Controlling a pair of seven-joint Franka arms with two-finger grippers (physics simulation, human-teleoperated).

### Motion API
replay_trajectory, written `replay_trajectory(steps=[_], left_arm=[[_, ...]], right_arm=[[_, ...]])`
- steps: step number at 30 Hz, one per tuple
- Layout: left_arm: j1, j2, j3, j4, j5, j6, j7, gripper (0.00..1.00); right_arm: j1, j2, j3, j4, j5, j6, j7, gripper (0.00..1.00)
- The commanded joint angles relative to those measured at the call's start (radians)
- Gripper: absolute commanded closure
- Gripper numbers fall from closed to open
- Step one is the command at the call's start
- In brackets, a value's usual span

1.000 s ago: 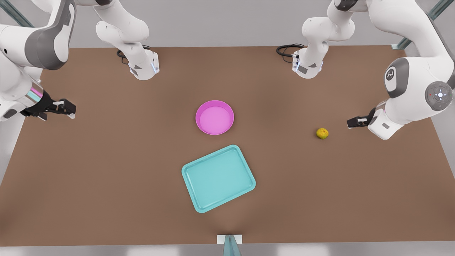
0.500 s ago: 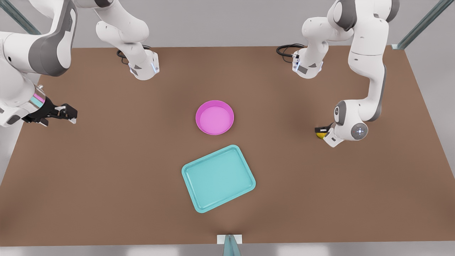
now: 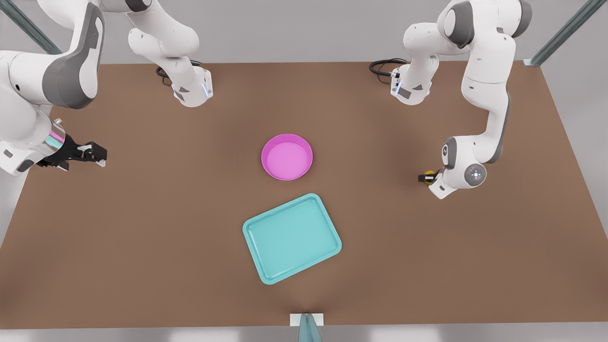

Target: Place the orange on the plate with the left arm and the plate on the tray with the right arm

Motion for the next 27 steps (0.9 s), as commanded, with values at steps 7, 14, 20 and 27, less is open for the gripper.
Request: replay_trajectory(steps=[7, 14, 20, 27], left_arm=[[-0.002, 0.013, 0.000, -0.001, 0.001, -0.007, 0.031, 0.00], [-0.004, 0.020, 0.000, -0.001, 0.001, -0.007, 0.031, 0.21], [-0.160, -0.009, -0.047, 0.226, -0.001, -0.323, -0.288, 0.27], [-0.648, 0.258, -0.181, 0.765, -0.171, -0.443, -1.087, 0.27]], right_arm=[[0.000, 0.002, -0.002, -0.001, 0.001, -0.004, -0.013, 0.00], [-0.001, 0.007, -0.005, -0.001, 0.001, -0.004, -0.014, 0.00], [-0.005, 0.007, -0.008, -0.001, 0.001, -0.004, -0.019, 0.00], [-0.006, 0.010, -0.010, -0.009, 0.001, -0.002, -0.017, 0.00]])
